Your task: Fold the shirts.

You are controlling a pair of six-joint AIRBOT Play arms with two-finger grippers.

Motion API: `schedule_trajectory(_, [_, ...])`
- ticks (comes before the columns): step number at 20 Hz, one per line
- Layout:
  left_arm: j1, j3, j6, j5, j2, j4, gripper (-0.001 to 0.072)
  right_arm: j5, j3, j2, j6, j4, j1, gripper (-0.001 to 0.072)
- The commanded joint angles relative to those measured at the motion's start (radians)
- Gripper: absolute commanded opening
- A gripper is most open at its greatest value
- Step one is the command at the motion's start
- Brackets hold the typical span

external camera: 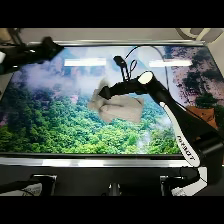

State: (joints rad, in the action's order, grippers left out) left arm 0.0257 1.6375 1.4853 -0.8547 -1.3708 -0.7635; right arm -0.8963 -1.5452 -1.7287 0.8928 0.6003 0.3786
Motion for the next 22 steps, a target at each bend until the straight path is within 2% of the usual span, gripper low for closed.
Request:
schedule_trajectory(1, [-0.095,0.000,-0.018,-0.065,0.125,-0.050,0.0022,-0.019,-0.002,-0.034,-0.012,0.023,-0.021,0.0676])
schedule_trajectory(3, [-0.118,0.000,-0.050,-0.143,0.134,-0.077,0.0023,-0.133,-0.002,0.032,0.048,0.170,-0.134,0.0673])
schedule_trajectory(6, [-0.117,-0.001,-0.050,-0.205,0.130,-0.165,0.0023,-0.381,0.003,0.080,0.196,0.524,-0.315,0.0665])
schedule_trajectory(7, [-0.117,-0.001,-0.050,-0.212,0.130,-0.172,0.0023,-0.441,0.033,0.078,0.238,0.590,-0.360,0.0666])
schedule_trajectory(9, [-0.117,-0.001,-0.050,-0.211,0.130,-0.172,0.0023,-0.423,0.149,0.078,0.255,0.509,-0.409,0.0692])
schedule_trajectory(12, [-0.115,-0.001,-0.049,-0.211,0.131,-0.168,0.0023,-0.201,0.341,0.071,0.243,0.258,-0.392,0.0693])
schedule_trajectory(14, [-0.109,-0.001,-0.048,-0.212,0.132,-0.168,0.0024,-0.122,0.396,0.045,0.201,0.113,-0.374,0.0683])
schedule_trajectory(15, [-0.103,-0.001,-0.049,-0.212,0.133,-0.168,0.0024,-0.114,0.399,0.027,0.182,0.074,-0.362,0.0656])
schedule_trajectory(16, [-0.094,-0.001,-0.049,-0.211,0.133,-0.169,0.0024,-0.106,0.399,0.018,0.183,0.048,-0.358,0.0541])
schedule_trajectory(17, [-0.091,-0.001,-0.049,-0.211,0.132,-0.169,0.0024,-0.079,0.399,0.017,0.181,0.027,-0.359,0.0234])
schedule_trajectory(18, [-0.086,-0.001,-0.050,-0.211,0.132,-0.169,0.0024,-0.072,0.389,0.021,0.157,0.003,-0.366,0.0041])
schedule_trajectory(20, [-0.085,-0.001,-0.050,-0.211,0.131,-0.170,0.0023,-0.102,0.331,0.045,0.039,-0.042,-0.416,0.0020])
schedule_trajectory(22, [-0.085,-0.001,-0.050,-0.211,0.131,-0.173,0.0024,-0.200,0.225,0.093,0.037,-0.036,-0.520,0.0020])
